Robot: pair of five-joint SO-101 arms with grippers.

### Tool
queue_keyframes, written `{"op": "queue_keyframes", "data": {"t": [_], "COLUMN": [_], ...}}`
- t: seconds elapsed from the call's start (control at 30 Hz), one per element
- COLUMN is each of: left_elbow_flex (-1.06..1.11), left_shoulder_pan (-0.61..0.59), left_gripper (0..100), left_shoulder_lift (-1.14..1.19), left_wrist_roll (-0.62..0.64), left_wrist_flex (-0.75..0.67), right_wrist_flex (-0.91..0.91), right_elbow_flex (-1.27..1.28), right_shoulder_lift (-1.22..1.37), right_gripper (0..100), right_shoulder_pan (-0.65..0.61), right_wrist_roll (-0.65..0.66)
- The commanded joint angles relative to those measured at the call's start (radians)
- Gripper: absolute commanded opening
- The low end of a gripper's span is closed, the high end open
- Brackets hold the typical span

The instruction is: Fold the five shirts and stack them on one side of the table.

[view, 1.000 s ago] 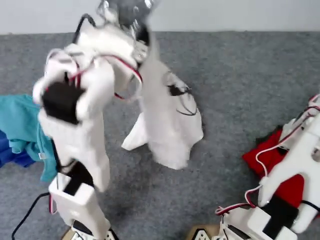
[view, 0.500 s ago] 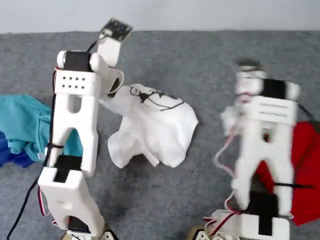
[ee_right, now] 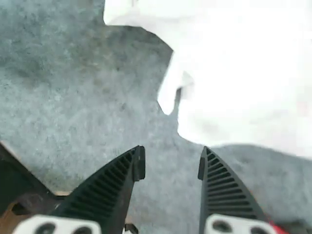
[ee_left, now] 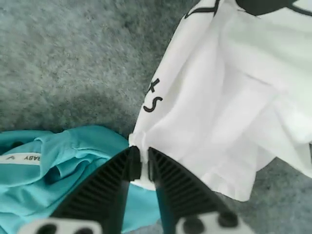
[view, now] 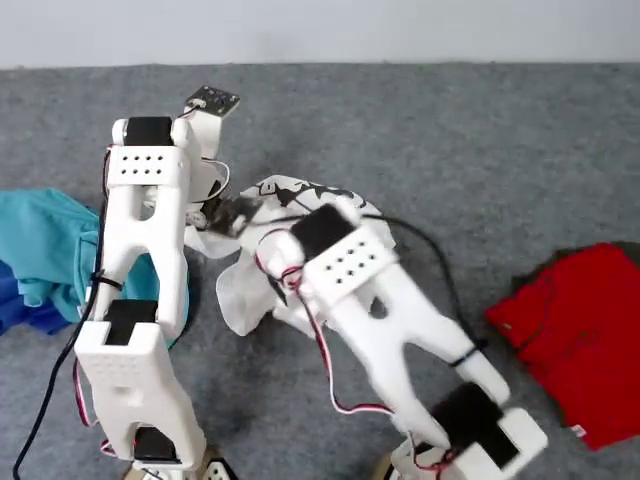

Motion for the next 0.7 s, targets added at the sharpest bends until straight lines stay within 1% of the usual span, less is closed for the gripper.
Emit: {"op": "queue_keyframes", "data": {"t": [0.0, 0.27, 0.57, 0.6, 0.67], "left_elbow_flex": [-0.004, 0.001, 0.001, 0.001, 0.001], "left_shoulder_pan": [0.000, 0.000, 0.000, 0.000, 0.000], "left_gripper": [1, 1, 1, 1, 1], "left_shoulder_lift": [-0.006, -0.006, -0.006, -0.006, -0.006], "left_wrist_roll": [-0.006, -0.006, -0.006, -0.006, -0.006], "left_wrist_flex": [0.014, 0.014, 0.014, 0.014, 0.014], "right_wrist_flex": [-0.127, -0.237, -0.314, -0.320, -0.328], "right_elbow_flex": [0.081, 0.075, 0.072, 0.072, 0.071], "right_shoulder_lift": [0.065, 0.208, 0.298, 0.308, 0.323], "right_gripper": [18.7, 18.8, 18.5, 17.7, 12.8], "right_shoulder_pan": [-0.010, -0.005, -0.062, -0.062, -0.059], "right_wrist_roll": [0.003, 0.000, 0.000, 0.000, 0.000]}}
